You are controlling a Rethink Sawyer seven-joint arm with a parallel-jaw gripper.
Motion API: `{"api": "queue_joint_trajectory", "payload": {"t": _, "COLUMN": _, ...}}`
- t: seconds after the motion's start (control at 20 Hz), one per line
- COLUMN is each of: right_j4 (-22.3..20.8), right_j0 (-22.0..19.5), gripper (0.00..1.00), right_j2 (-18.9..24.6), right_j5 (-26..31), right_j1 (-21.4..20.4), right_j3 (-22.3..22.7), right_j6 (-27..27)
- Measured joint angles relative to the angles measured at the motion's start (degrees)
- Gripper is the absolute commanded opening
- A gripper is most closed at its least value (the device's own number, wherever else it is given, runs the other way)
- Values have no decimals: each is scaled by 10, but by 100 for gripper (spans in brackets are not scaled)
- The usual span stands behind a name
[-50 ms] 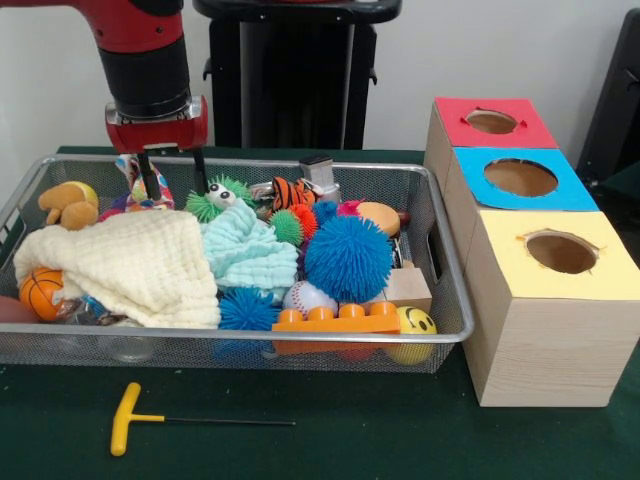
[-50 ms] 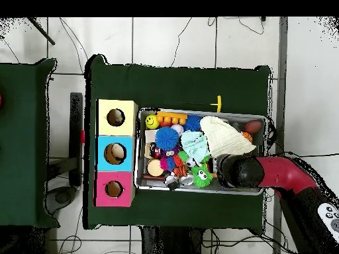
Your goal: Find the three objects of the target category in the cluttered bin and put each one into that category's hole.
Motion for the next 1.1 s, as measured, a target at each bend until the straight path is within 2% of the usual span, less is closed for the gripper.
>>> {"api": "queue_joint_trajectory", "payload": {"t": 1.1, "right_j4": -7, "right_j0": -23, "gripper": 100, "right_j2": 3, "right_j5": 0, "right_j1": -2, "right_j3": -6, "right_j6": 0}}
